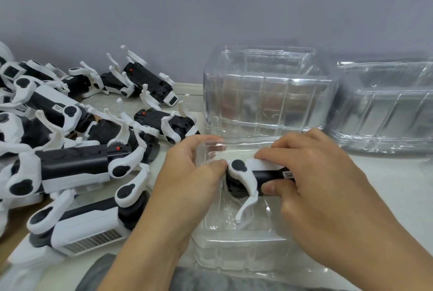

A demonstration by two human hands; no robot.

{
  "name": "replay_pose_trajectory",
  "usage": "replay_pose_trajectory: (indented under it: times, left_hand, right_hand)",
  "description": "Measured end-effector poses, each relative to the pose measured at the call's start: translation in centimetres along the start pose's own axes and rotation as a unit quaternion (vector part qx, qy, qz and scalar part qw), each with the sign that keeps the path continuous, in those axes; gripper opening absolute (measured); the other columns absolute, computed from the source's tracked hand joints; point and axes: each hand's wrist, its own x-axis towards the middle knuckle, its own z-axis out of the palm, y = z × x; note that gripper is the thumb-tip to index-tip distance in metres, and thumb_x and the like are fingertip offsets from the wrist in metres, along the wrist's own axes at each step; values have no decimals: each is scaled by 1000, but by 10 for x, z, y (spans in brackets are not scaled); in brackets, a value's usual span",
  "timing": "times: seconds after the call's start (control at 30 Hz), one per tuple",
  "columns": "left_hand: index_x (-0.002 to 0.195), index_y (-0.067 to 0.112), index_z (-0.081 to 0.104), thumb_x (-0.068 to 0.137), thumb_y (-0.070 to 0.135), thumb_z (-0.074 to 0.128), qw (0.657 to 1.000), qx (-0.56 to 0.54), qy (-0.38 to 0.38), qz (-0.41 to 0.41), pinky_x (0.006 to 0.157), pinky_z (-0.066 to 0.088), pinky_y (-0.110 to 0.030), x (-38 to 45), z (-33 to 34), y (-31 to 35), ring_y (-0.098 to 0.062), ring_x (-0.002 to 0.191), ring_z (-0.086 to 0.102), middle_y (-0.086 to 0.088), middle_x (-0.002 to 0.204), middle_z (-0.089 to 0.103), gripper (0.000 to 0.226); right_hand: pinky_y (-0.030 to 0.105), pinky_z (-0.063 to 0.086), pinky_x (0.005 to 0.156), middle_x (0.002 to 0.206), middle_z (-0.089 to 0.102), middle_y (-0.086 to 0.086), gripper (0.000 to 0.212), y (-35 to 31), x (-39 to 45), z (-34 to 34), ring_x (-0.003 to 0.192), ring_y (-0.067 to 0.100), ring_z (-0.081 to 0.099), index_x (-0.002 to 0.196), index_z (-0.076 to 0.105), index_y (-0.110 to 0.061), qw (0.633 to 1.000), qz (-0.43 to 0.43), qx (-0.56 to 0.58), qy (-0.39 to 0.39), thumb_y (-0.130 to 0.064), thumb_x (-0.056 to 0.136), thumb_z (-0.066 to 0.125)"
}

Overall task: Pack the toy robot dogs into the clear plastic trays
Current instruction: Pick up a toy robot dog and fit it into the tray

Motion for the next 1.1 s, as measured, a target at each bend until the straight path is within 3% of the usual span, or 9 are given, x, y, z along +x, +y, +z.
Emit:
replay_pose_trajectory:
  times: [0.3, 0.5, 0.67, 0.73, 0.83, 0.97, 1.1]
  left_hand:
    - [96, 27, 72, 82, -6, 64, 1000, 13, 12, -7, 56, 43, -1, 1, 1, 0, 14, 82, 65, 23, 90, 72, 37]
    - [90, 34, 70, 81, -4, 66, 999, 45, 29, -9, 72, 47, -20, -2, 3, 3, 4, 83, 66, 19, 94, 71, 39]
    - [96, 38, 67, 83, 34, 73, 999, 33, -9, -22, 74, 40, -20, -6, 3, 8, 18, 80, 59, 28, 94, 69, 15]
    - [99, 38, 67, 75, 44, 82, 998, 48, -24, -15, 77, 41, -20, -6, 1, 7, 16, 85, 61, 29, 94, 69, 30]
    - [100, 35, 67, 73, 35, 83, 998, 65, -14, -4, 77, 43, -19, -4, 1, 8, 9, 86, 66, 23, 92, 72, 31]
    - [99, 34, 68, 73, 34, 84, 997, 79, -3, 4, 86, 47, -24, -2, 0, 7, -1, 99, 66, 15, 105, 70, 31]
    - [97, 35, 69, 75, 32, 84, 998, 65, -3, -3, 89, 48, -29, -2, -2, 6, -2, 96, 68, 16, 103, 72, 27]
  right_hand:
    - [32, 39, 84, 91, 52, -24, 13, -1, 1, 1, 93, 6, 34, 89, 68, -33, 1000, -1, -10, -7, -21, 83, 67]
    - [31, 38, 83, 90, 51, -24, 13, 0, 1, 1, 93, 6, 33, 88, 67, -35, 1000, -5, -13, -10, -23, 83, 67]
    - [29, 37, 79, 88, 52, -23, 15, 0, 1, 1, 91, 5, 34, 88, 68, -34, 1000, -1, -7, -4, -20, 82, 69]
    - [29, 36, 78, 88, 51, -23, 16, 1, 2, 2, 91, 6, 34, 89, 67, -35, 1000, -4, -8, -6, -20, 82, 68]
    - [30, 36, 80, 88, 49, -23, 17, 2, 1, 3, 90, 7, 31, 90, 67, -37, 1000, -8, -20, -12, -21, 83, 67]
    - [31, 36, 79, 87, 50, -23, 16, 2, 1, 3, 90, 7, 32, 89, 67, -36, 1000, -6, -24, -15, -22, 82, 68]
    - [24, 37, 85, 93, 58, -22, 10, 7, 2, -2, 96, 2, 38, 93, 71, -25, 1000, -9, -1, -13, -26, 83, 72]
